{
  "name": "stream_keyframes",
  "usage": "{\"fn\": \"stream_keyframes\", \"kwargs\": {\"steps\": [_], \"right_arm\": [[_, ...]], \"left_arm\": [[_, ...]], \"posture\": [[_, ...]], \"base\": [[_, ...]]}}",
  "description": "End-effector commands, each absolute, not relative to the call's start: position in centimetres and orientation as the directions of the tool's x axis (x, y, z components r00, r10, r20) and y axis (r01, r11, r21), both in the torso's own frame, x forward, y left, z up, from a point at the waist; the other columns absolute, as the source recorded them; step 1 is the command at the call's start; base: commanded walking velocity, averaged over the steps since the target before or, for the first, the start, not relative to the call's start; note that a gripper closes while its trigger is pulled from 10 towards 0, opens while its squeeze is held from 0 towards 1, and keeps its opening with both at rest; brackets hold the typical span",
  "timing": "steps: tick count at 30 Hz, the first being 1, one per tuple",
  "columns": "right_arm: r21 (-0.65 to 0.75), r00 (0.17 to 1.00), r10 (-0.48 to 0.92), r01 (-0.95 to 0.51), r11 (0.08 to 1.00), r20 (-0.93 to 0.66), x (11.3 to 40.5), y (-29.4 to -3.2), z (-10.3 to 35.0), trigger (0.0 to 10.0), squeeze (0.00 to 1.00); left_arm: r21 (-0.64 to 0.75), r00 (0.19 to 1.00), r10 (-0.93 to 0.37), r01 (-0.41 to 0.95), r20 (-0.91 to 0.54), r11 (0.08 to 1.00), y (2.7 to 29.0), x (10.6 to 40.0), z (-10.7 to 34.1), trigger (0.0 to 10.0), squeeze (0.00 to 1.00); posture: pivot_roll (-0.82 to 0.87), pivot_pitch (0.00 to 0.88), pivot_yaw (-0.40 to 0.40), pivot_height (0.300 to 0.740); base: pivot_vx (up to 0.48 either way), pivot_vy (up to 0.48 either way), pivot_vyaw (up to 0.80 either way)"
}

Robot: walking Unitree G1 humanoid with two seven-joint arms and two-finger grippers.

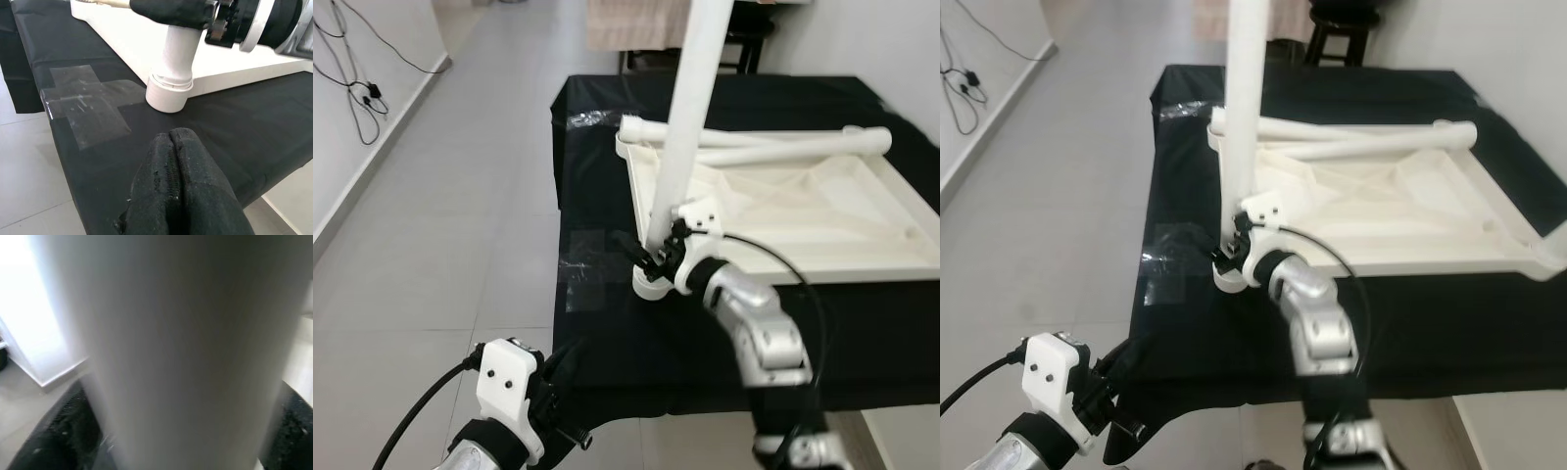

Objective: Building children table

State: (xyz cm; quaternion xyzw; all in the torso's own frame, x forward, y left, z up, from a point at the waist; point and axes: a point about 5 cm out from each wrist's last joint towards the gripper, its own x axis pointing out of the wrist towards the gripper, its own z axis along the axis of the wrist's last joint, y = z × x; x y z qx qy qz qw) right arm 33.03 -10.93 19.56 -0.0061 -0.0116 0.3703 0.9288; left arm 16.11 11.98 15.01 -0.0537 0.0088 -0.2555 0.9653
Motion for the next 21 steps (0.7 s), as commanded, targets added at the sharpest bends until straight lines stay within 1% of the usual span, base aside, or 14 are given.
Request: {"fn": "stream_keyframes", "kwargs": {"steps": [1,3,5,6,7,8,9,10,14,15,16,17,19,21], "right_arm": [[-0.028,0.633,0.774,-0.773,0.633,0.025,33.6,-11.7,20.0,10.0,0.0],[-0.049,0.539,0.842,-0.841,0.539,0.017,34.3,-12.8,20.5,10.0,0.0],[-0.049,0.539,0.842,-0.841,0.539,0.017,34.3,-12.8,20.5,10.0,0.0],[-0.045,0.501,0.866,-0.865,0.5,-0.001,34.6,-13.1,20.4,10.0,0.0],[-0.045,0.501,0.866,-0.865,0.5,-0.001,34.6,-13.1,20.4,10.0,0.0],[-0.027,0.455,0.89,-0.89,0.455,-0.031,34.8,-13.2,19.9,10.0,0.0],[-0.027,0.455,0.89,-0.89,0.455,-0.031,34.8,-13.2,19.9,10.0,0.0],[0.002,0.418,0.906,-0.908,0.419,-0.06,34.9,-13.5,19.4,10.0,0.0],[0.029,0.435,0.888,-0.896,0.443,-0.148,35.8,-14.7,18.2,10.0,0.0],[0.039,0.457,0.872,-0.882,0.47,-0.175,36.0,-15.7,17.9,2.7,0.0],[0.039,0.457,0.872,-0.882,0.47,-0.175,36.0,-15.7,17.9,2.7,0.0],[0.054,0.466,0.866,-0.875,0.482,-0.184,36.1,-16.7,17.7,0.0,0.0],[0.079,0.474,0.864,-0.867,0.491,-0.167,36.0,-18.0,17.5,0.0,0.0],[0.091,0.48,0.865,-0.864,0.495,-0.147,35.9,-18.4,17.5,0.0,0.0]], "left_arm": [[-0.102,0.865,-0.502,0.499,0.003,0.86,12.0,16.1,14.8,10.0,0.0],[-0.077,0.86,-0.51,0.508,-0.005,0.858,11.9,16.2,14.8,10.0,0.0],[-0.077,0.86,-0.51,0.508,-0.005,0.858,11.9,16.2,14.8,10.0,0.0],[-0.06,0.86,-0.51,0.508,-0.009,0.859,11.9,16.2,14.8,10.0,0.0],[-0.06,0.86,-0.51,0.508,-0.009,0.859,11.9,16.2,14.8,10.0,0.0],[-0.025,0.86,-0.511,0.51,-0.015,0.86,11.9,16.2,14.8,10.0,0.0],[-0.025,0.86,-0.511,0.51,-0.015,0.86,11.9,16.2,14.8,10.0,0.0],[-0.007,0.86,-0.509,0.509,-0.02,0.861,11.9,16.2,14.8,10.0,0.0],[0.036,0.86,-0.509,0.51,-0.023,0.86,11.9,16.4,14.9,10.0,0.0],[0.06,0.857,-0.515,0.515,-0.025,0.855,11.8,16.4,14.9,10.0,0.0],[0.06,0.857,-0.515,0.515,-0.025,0.855,11.8,16.4,14.9,10.0,0.0],[0.076,0.855,-0.518,0.519,-0.026,0.852,11.7,16.5,14.9,10.0,0.0],[0.107,0.85,-0.526,0.526,-0.029,0.844,11.6,16.5,14.9,10.0,0.0],[0.11,0.85,-0.526,0.526,-0.03,0.843,11.5,16.6,14.9,10.0,0.0]], "posture": [[0.11,0.155,-0.069,0.74],[0.12,0.152,-0.07,0.74],[0.12,0.152,-0.07,0.74],[0.12,0.148,-0.074,0.74],[0.12,0.148,-0.074,0.74],[0.13,0.146,-0.076,0.74],[0.13,0.146,-0.076,0.74],[0.13,0.144,-0.076,0.74],[0.13,0.14,-0.08,0.74],[0.12,0.142,-0.082,0.74],[0.12,0.142,-0.082,0.74],[0.12,0.142,-0.081,0.74],[0.12,0.142,-0.08,0.74],[0.12,0.144,-0.078,0.74]], "base": [[0.0,0.0,0.0],[0.0,0.0,0.0],[0.0,0.0,0.0],[0.0,0.0,0.0],[0.0,0.0,0.0],[0.0,0.0,0.0],[0.0,0.0,0.0],[0.0,0.0,0.0],[0.0,0.0,0.0],[0.0,0.0,0.0],[0.0,0.0,0.0],[0.0,0.0,0.0],[0.0,0.0,0.0],[0.0,0.0,0.0]]}}
